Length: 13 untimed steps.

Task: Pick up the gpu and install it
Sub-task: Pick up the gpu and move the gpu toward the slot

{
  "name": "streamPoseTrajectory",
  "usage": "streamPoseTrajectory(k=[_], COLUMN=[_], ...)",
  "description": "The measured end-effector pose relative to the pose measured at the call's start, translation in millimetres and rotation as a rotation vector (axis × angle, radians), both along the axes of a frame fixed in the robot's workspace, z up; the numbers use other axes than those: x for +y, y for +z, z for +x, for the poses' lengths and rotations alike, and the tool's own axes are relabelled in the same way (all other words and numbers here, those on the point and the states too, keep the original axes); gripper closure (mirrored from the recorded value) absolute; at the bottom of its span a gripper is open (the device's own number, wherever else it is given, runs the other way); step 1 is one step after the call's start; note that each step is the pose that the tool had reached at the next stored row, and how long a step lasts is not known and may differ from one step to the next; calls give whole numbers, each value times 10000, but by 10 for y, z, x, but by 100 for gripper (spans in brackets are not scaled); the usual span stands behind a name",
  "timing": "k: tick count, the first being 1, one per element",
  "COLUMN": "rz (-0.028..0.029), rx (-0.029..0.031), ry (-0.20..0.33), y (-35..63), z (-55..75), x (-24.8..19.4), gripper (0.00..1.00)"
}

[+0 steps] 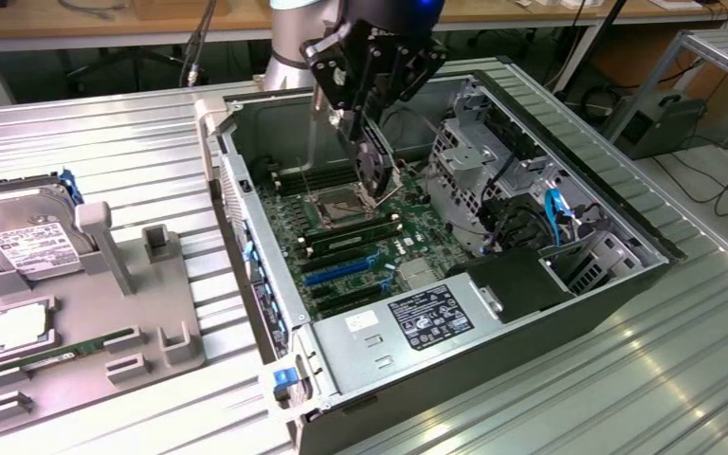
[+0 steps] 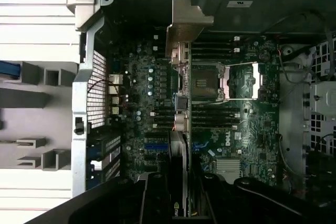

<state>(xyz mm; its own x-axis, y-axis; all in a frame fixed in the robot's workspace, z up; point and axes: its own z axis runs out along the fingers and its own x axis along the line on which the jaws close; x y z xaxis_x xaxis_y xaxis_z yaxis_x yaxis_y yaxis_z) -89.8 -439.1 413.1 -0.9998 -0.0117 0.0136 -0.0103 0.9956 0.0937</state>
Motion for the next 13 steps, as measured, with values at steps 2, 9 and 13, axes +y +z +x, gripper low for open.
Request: streamPoseTrajectory(k=[2,9,13], rz=[-1,-2,-2], rx=[1,2,6], ry=[0,-1,-1], y=[-36,-162,-170], z=[92,351,371], x=[-17,-94,-94], gripper=[74,74,74])
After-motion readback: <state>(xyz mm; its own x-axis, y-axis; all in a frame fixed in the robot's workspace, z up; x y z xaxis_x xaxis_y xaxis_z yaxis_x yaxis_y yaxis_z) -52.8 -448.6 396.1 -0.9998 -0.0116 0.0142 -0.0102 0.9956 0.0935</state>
